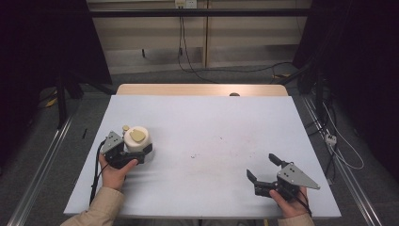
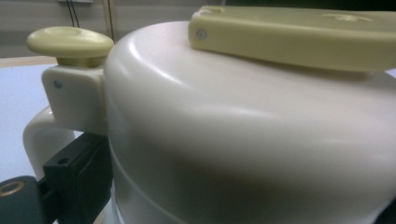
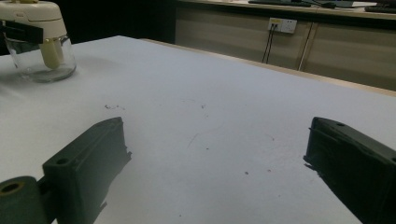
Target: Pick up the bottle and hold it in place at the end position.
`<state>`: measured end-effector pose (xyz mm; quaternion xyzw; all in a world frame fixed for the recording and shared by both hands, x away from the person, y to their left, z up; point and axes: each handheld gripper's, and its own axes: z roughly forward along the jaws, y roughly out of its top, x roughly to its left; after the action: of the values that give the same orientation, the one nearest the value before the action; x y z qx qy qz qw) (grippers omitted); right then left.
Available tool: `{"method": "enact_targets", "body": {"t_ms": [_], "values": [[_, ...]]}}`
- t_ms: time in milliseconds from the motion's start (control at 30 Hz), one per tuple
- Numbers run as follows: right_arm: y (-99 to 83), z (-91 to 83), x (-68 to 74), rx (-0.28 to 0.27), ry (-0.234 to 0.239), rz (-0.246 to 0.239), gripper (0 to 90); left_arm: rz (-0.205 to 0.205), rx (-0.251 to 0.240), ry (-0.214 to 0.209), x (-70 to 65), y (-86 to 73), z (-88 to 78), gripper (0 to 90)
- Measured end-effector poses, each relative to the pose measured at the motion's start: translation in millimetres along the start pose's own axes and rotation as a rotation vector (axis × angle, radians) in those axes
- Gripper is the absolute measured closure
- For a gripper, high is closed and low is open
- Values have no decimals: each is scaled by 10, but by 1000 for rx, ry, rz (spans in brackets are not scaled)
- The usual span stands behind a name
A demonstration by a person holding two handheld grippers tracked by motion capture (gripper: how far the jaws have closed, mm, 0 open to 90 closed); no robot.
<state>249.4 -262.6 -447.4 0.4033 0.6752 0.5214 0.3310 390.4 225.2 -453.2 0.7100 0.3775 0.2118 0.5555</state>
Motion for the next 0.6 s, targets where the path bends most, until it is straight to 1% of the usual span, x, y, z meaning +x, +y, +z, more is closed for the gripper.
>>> {"method": "enact_targets", "body": {"t_ms": [67, 133, 200, 333, 433, 600], "values": [[0, 2, 1, 0, 3, 1, 46, -1, -4, -2, 2, -1, 7, 42], [0, 4, 5, 3, 3, 1, 46, 10, -4, -2, 0, 0, 21, 44], [0, 6, 6, 3, 3, 1, 46, 12, -4, -3, -1, 3, 24, 48], [0, 7, 7, 4, 2, 1, 46, 27, 8, 5, -11, 25, 22, 56], [0, 5, 6, 2, 4, 1, 46, 27, 20, 10, -19, 46, 26, 58], [1, 4, 7, -1, 5, 1, 46, 32, 20, 20, -39, 63, 40, 60]]}}
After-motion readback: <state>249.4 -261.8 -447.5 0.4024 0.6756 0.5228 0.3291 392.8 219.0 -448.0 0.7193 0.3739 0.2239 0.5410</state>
